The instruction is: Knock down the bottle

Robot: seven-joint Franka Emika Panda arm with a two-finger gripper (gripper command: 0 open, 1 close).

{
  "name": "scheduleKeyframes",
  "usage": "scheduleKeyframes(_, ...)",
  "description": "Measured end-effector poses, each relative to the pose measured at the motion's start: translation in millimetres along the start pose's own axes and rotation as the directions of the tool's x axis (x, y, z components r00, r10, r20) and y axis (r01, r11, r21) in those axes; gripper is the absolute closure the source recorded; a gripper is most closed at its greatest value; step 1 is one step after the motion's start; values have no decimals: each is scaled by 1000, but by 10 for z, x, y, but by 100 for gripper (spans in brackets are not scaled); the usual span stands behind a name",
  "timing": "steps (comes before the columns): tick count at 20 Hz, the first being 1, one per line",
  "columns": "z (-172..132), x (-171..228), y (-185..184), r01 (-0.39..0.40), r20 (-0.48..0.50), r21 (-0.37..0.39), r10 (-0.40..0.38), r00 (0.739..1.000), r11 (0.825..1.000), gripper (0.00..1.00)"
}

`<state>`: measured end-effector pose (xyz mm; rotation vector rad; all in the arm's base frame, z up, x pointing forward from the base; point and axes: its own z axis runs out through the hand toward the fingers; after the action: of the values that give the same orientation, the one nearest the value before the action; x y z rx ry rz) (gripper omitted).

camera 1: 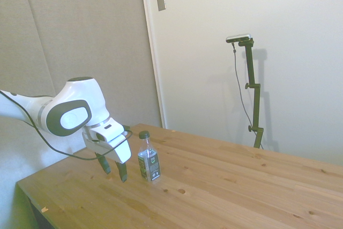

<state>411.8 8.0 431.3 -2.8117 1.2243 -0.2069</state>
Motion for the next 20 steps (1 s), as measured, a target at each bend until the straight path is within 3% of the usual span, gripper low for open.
scheduleKeyframes(1, 2, 0, 0, 0, 1, -1, 0, 1000, 1000, 0)
scheduleKeyframes(2, 11, -8, 5, 1, 7, -7, -1, 1000, 1000, 100)
scheduleKeyframes(9, -168, -13, -176, -19, -10, 33, 20, 1000, 999, 100)
scheduleKeyframes(15, -252, 111, -610, -130, -11, 55, 130, 991, 990, 100)
scheduleKeyframes(20, -245, 300, -923, -179, -11, 59, 180, 984, 982, 100)
